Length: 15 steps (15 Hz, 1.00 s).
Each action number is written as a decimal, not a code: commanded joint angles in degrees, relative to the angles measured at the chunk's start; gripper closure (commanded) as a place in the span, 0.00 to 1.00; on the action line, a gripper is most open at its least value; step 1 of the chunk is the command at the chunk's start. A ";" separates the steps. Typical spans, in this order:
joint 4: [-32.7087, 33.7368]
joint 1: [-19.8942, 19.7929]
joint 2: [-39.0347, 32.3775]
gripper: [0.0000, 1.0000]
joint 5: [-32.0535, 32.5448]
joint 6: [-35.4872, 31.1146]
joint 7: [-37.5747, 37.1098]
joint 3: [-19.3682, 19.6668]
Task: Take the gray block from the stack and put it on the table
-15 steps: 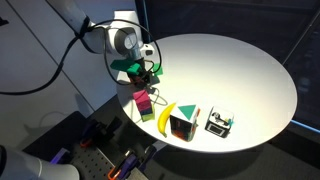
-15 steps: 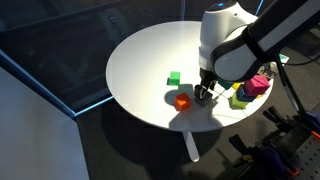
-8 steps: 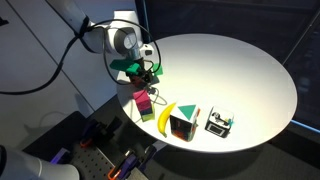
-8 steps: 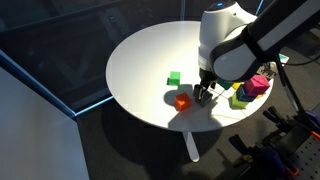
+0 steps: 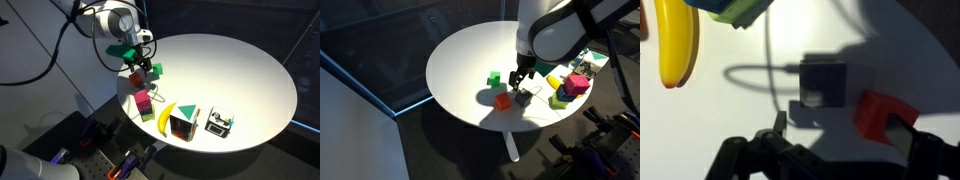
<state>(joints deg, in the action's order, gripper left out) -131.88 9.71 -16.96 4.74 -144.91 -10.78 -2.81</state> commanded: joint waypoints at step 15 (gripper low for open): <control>-10.00 -4.30 22.97 0.00 -1.36 21.54 1.76 -0.30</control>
<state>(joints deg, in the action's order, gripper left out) -137.66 6.39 0.16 4.42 -125.99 -10.41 -2.72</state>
